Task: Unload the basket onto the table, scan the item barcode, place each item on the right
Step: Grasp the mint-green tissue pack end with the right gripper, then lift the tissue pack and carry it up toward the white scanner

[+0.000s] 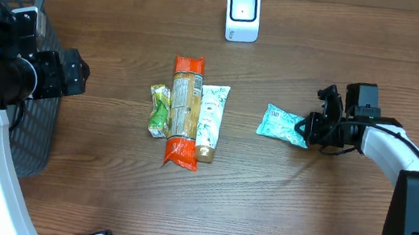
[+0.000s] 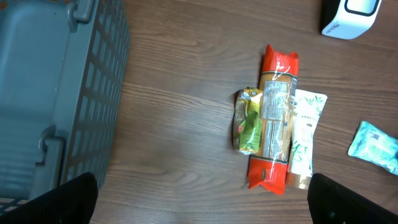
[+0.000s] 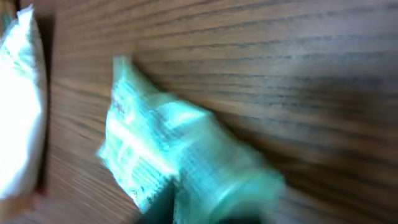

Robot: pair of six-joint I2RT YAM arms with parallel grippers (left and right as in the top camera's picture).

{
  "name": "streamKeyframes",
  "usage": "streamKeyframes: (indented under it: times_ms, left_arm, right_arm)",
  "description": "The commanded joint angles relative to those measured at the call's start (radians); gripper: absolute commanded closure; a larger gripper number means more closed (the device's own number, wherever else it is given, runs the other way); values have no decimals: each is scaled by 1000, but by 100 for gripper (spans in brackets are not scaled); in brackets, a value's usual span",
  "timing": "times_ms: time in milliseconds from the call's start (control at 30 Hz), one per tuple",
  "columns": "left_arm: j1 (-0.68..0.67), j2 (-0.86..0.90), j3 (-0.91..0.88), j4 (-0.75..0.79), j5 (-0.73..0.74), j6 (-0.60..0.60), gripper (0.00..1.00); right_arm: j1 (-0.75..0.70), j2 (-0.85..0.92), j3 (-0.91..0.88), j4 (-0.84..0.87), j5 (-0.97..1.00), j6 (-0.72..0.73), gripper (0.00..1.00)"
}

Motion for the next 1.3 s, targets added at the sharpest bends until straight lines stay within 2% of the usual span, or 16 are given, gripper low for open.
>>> streamKeyframes:
  times_ms: [0,33,67,100,200,300,400,567,867,900,933,967,1033,1067,1267]
  left_arm:
    - [3,4,6,-2,9,19,1]
    - [3,4,6,-2,9,19,0]
    - [3,4,6,-2,9,19,1]
    - [3,4,6,-2,9,19,0]
    - [3,4,6,-2,9,19,0]
    - [3,4,6,-2,9,19,0]
    - [3,4,6,-2,9,19,0]
    - [3,4,6,-2,9,19,0]
    - [3,4,6,-2,9,19,1]
    - [3,4,6,-2,9,19,0]
    - [3,4,6,-2,9,19,1]
    - [3,4,6,-2,9,19,1]
    - [3,4,6,-2,9,19,0]
    - [3,4,6,-2,9,19,1]
    - [3,4,6,-2,9,19,0]
  right_arm:
    - [-12,4,26,-8,38,-29,54]
    - [-13,5,23,-10,37,-19,46]
    - [-13,5,21,-11,38,-5,31]
    - [-15,8,19,-12,39,27,27]
    - [-21,23,15,-18,32,159,24]
    - [-20,45,13,-14,-39,217,25]
    - [-19,56,13,-13,-52,218,33]
    - [-19,87,13,12,-57,218,36]
    - [-20,150,13,38,-59,206,50]
    - [-21,157,13,38,-61,205,55]
    - [-24,162,13,37,-61,205,70]
    - [-27,163,13,32,-64,206,80]
    - [-36,161,16,18,-75,206,93]
    - [-39,161,19,12,-81,206,96]
    - [-69,139,29,-11,-275,206,96]
